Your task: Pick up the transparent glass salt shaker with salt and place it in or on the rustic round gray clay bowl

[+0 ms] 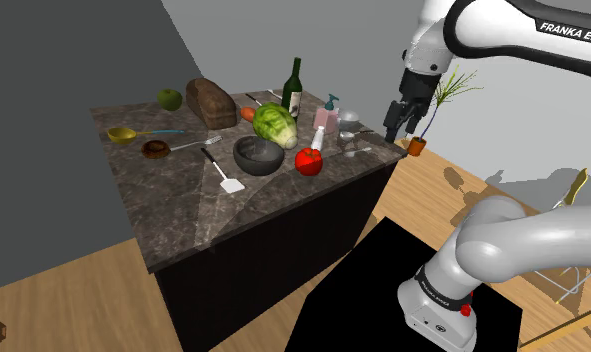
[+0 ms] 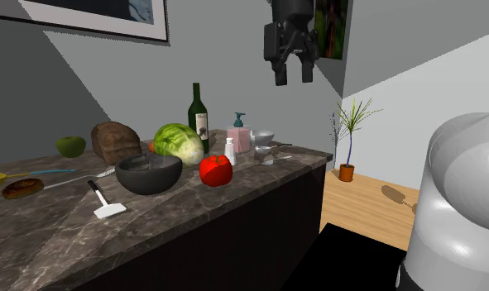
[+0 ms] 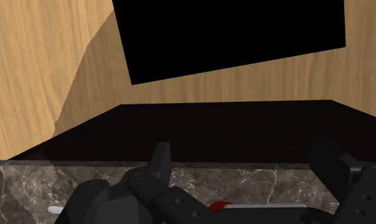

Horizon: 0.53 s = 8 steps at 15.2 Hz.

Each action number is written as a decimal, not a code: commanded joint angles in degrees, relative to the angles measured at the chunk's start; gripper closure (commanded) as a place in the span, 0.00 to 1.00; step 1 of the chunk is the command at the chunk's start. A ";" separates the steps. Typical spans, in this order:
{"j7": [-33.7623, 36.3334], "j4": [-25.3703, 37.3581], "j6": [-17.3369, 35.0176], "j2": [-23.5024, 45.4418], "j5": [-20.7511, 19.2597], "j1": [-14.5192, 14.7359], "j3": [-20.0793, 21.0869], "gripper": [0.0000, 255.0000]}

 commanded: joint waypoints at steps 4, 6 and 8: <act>-2.28 -1.68 6.29 2.82 -1.14 -0.56 -2.65 0.00; -3.80 -2.38 10.48 5.13 -1.71 -0.88 -4.41 0.00; -5.35 -2.74 14.62 7.75 -2.10 -1.15 -6.16 0.00</act>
